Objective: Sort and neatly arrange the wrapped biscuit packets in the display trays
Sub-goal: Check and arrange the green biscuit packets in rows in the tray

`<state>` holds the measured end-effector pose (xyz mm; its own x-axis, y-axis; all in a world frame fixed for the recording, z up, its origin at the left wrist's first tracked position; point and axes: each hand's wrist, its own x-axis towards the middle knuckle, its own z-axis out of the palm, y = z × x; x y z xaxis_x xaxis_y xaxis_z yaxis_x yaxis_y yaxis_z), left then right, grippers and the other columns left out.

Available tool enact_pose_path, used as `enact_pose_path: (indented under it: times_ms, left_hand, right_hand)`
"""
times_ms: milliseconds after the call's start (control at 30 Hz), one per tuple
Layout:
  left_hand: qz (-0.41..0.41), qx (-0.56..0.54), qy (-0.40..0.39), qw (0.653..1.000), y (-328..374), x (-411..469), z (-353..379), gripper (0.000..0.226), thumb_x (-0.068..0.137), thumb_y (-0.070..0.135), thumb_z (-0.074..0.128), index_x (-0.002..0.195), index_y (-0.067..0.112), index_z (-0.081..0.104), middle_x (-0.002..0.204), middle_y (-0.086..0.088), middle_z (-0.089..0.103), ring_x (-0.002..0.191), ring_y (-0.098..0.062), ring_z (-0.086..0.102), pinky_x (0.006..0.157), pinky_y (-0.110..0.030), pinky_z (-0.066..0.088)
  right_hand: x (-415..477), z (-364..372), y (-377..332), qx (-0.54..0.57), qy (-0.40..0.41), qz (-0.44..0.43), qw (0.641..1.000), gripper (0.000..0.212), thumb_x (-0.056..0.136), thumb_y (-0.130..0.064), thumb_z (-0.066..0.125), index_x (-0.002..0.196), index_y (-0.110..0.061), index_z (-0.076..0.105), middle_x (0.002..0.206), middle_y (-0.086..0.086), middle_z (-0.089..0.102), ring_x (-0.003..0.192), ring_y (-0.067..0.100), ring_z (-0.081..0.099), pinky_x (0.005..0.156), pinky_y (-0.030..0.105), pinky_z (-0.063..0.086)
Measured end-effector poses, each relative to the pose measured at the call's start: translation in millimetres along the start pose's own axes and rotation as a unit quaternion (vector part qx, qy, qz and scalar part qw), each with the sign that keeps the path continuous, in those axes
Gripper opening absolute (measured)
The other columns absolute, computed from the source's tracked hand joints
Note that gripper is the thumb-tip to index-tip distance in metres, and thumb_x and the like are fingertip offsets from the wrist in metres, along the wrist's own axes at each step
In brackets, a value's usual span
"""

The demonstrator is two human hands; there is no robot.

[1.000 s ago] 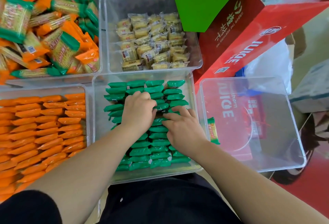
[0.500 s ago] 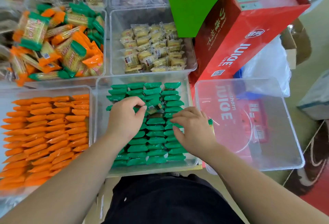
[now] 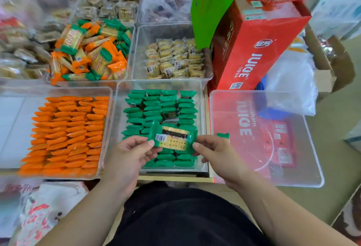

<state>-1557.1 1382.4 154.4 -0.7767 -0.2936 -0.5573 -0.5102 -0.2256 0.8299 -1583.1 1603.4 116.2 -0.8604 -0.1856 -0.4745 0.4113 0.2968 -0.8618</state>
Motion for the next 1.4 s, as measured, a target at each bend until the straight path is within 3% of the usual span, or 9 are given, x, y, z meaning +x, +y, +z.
enact_pose_path:
  times_ms: [200, 433, 600, 700, 900, 1033, 1133, 1233, 1400]
  left_hand:
    - [0.103, 0.105, -0.013, 0.989, 4.2, -30.3, 1.6, 0.019, 0.089, 0.004, 0.07, 0.076, 0.017, 0.074, 0.069, 0.001, 0.067, 0.078, -0.023, 0.065, 0.076, -0.037, 0.05]
    - [0.004, -0.064, -0.099, 0.993, 13.9, -41.2, 4.5, 0.005, 0.073, 0.009, 0.069, 0.076, 0.007, 0.064, 0.067, -0.004, 0.06, 0.07, -0.02, 0.055, 0.071, -0.034, 0.045]
    - [0.005, -0.053, -0.111, 0.992, 11.1, -44.1, 3.4, 0.033, 0.072, 0.003, 0.068, 0.105, 0.007, 0.064, 0.079, -0.01, 0.061, 0.071, -0.02, 0.058, 0.07, -0.033, 0.049]
    - [0.04, -0.036, -0.139, 0.989, 16.8, -45.9, 3.1, 0.051, 0.073, 0.004, 0.068, 0.121, 0.018, 0.06, 0.074, -0.009, 0.055, 0.07, -0.02, 0.055, 0.069, -0.032, 0.048]
    - [0.054, -0.004, -0.167, 0.984, 30.2, -54.5, 7.9, 0.023, 0.074, 0.005, 0.067, 0.093, 0.01, 0.079, 0.095, -0.014, 0.068, 0.078, -0.023, 0.064, 0.07, -0.028, 0.056]
    - [0.046, 0.022, -0.173, 0.984, 34.3, -53.7, 1.6, 0.038, 0.086, -0.018, 0.054, 0.103, 0.006, 0.078, 0.095, -0.016, 0.072, 0.084, -0.025, 0.07, 0.075, -0.028, 0.059]
    - [0.056, 0.076, -0.157, 0.983, 32.4, -52.9, 0.7, 0.026, 0.085, -0.012, 0.063, 0.101, 0.004, 0.075, 0.081, -0.015, 0.072, 0.075, -0.021, 0.069, 0.067, -0.023, 0.057]
    - [0.041, 0.09, -0.144, 0.985, 29.8, -51.4, 4.5, 0.011, 0.082, 0.0, 0.069, 0.092, 0.003, 0.073, 0.072, -0.011, 0.067, 0.065, -0.017, 0.062, 0.058, -0.025, 0.051]
    - [-0.011, 0.051, -0.084, 0.995, 26.4, -44.6, 8.5, 0.008, 0.087, 0.012, 0.07, 0.083, 0.006, 0.069, 0.062, -0.004, 0.055, 0.055, -0.014, 0.046, 0.048, -0.023, 0.036]
  right_hand:
    - [-19.7, -11.0, -8.5, 0.144, 0.01, -0.043, 0.989, 0.017, 0.091, -0.009, 0.07, 0.075, -0.012, 0.075, 0.072, 0.011, 0.067, 0.062, 0.011, 0.056, 0.057, 0.02, 0.045]
    - [-30.8, -24.2, -12.3, 0.394, -0.128, -0.026, 0.91, 0.039, 0.054, -0.037, 0.097, 0.072, -0.016, 0.069, 0.083, 0.009, 0.06, 0.069, 0.016, 0.056, 0.063, 0.025, 0.051]
    - [-38.3, -29.3, -19.4, 0.356, -0.122, -0.053, 0.925, 0.037, 0.056, -0.04, 0.096, 0.071, -0.018, 0.07, 0.08, 0.005, 0.067, 0.071, 0.014, 0.059, 0.068, 0.024, 0.052]
    - [-40.0, -31.2, -16.4, 0.382, -0.099, -0.039, 0.918, 0.027, 0.072, -0.022, 0.087, 0.088, -0.02, 0.065, 0.092, 0.018, 0.065, 0.077, 0.02, 0.06, 0.069, 0.027, 0.053]
    - [-46.0, -30.2, -19.5, 0.4, -0.091, -0.031, 0.912, 0.019, 0.084, -0.006, 0.059, 0.088, -0.012, 0.076, 0.097, 0.011, 0.069, 0.082, 0.018, 0.06, 0.073, 0.026, 0.049]
    - [-44.4, -43.0, -17.4, 0.393, -0.13, -0.024, 0.91, 0.052, 0.058, -0.018, 0.093, 0.106, -0.005, 0.077, 0.094, 0.012, 0.064, 0.077, 0.016, 0.06, 0.074, 0.026, 0.051]
    - [-42.8, -43.4, -14.9, 0.361, -0.109, -0.018, 0.926, 0.058, 0.045, -0.03, 0.1, 0.095, -0.009, 0.08, 0.072, 0.005, 0.058, 0.065, 0.013, 0.05, 0.066, 0.025, 0.045]
    - [-44.6, -36.4, -20.8, 0.339, -0.083, -0.002, 0.937, 0.03, 0.064, -0.035, 0.093, 0.064, -0.015, 0.07, 0.061, 0.002, 0.04, 0.061, 0.014, 0.034, 0.061, 0.026, 0.033]
    - [-46.5, -24.4, -28.2, 0.297, -0.043, 0.042, 0.953, 0.038, 0.082, -0.03, 0.069, 0.048, -0.023, 0.052, 0.057, 0.0, 0.025, 0.059, 0.016, 0.017, 0.054, 0.027, 0.021]
